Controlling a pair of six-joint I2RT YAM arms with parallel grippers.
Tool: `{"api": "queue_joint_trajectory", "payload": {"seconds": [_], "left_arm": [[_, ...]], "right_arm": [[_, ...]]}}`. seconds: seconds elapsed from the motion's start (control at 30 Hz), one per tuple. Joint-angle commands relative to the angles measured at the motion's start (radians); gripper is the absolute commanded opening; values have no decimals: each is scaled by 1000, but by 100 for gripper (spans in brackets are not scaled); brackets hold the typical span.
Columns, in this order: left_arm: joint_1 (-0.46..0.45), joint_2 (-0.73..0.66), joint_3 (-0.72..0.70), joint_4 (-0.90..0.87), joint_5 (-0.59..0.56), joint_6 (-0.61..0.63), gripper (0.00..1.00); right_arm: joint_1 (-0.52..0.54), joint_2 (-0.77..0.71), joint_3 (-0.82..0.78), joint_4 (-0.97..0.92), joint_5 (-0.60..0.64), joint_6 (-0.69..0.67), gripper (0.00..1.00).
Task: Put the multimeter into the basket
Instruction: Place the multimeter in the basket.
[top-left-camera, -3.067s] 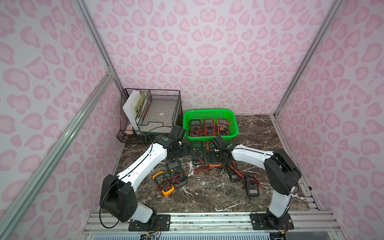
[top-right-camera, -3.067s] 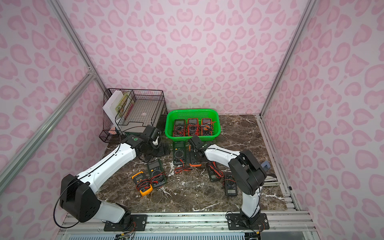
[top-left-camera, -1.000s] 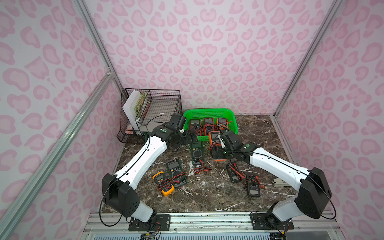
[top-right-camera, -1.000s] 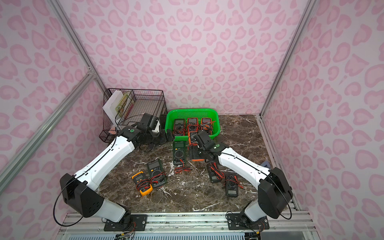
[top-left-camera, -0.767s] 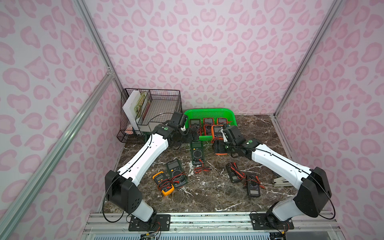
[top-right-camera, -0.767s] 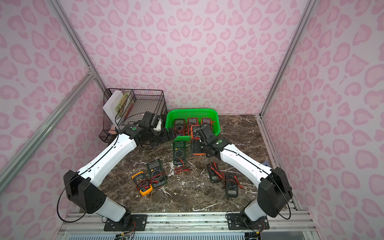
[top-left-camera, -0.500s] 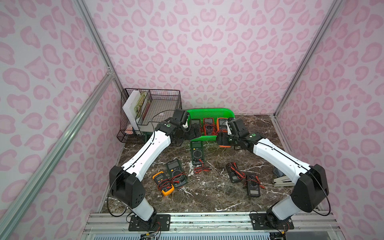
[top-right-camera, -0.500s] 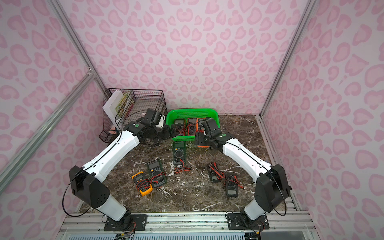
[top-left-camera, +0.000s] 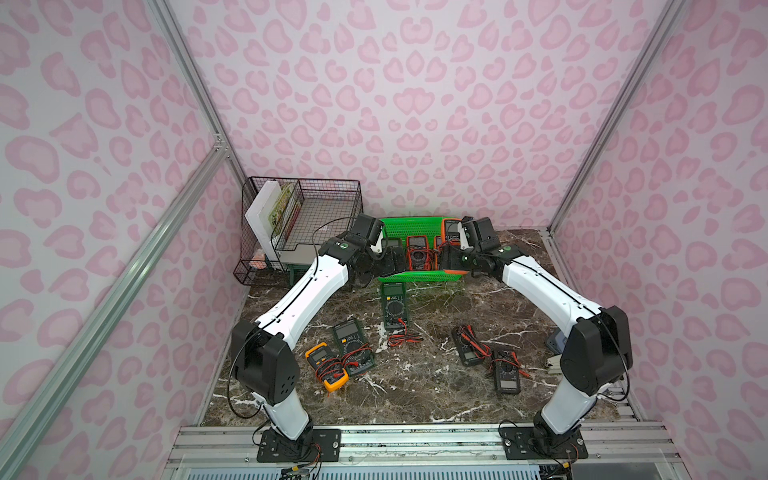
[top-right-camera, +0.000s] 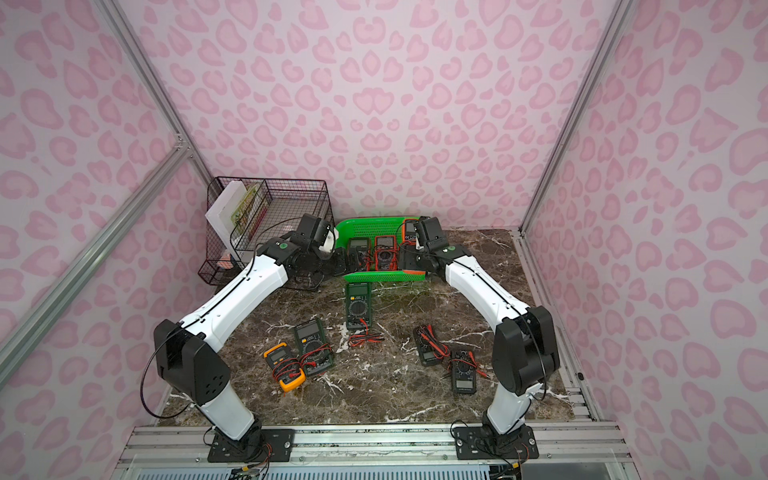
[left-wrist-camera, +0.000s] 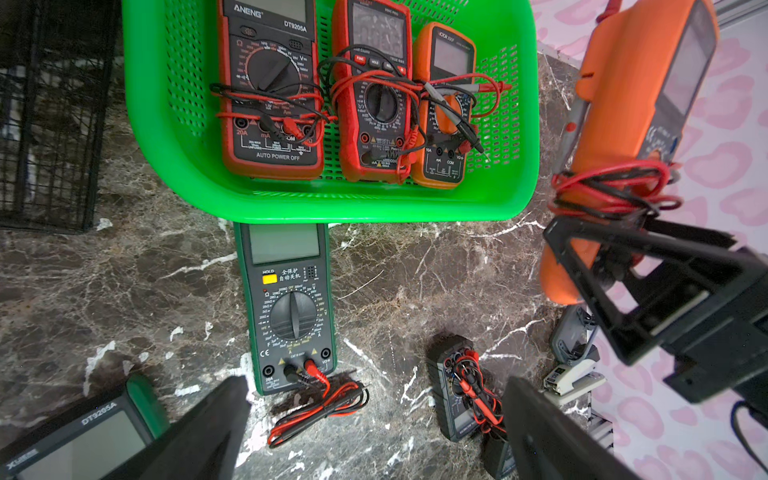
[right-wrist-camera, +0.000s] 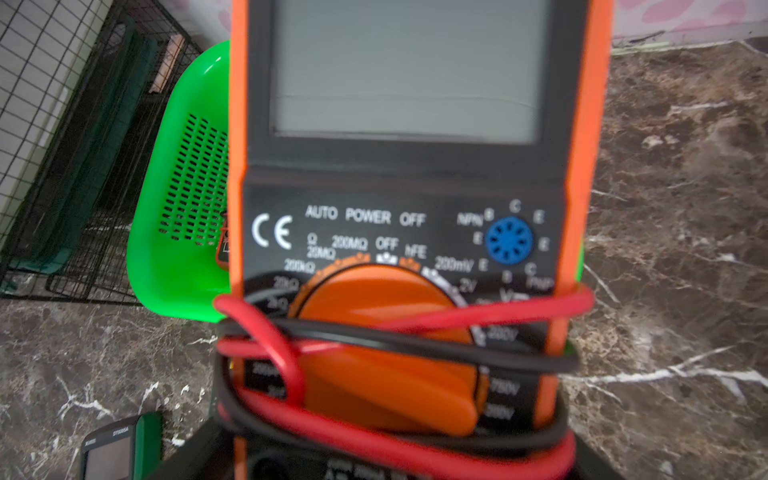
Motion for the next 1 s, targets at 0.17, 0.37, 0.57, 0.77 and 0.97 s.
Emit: {"api": "queue_joint_trajectory", "payload": {"seconds": [0.17,0.37,0.57,0.77,0.97], "left_arm": [[1,24,5,2,31,7,99],[1,33,4,1,32,-1,99],[1,38,4,0,32,2,99],[1,40,3,-5,30,3,99],[1,43,4,-7,32,5,99]], "right_arm": [[-47,105,106,79,-11,-62,55],[-65,200,191,62,6,-94,56],[-79,297,283,25,7,-105,58],[-81,381,370,-31,0,-122,58],[-83,448,419,-68,8,-129,59]]}}
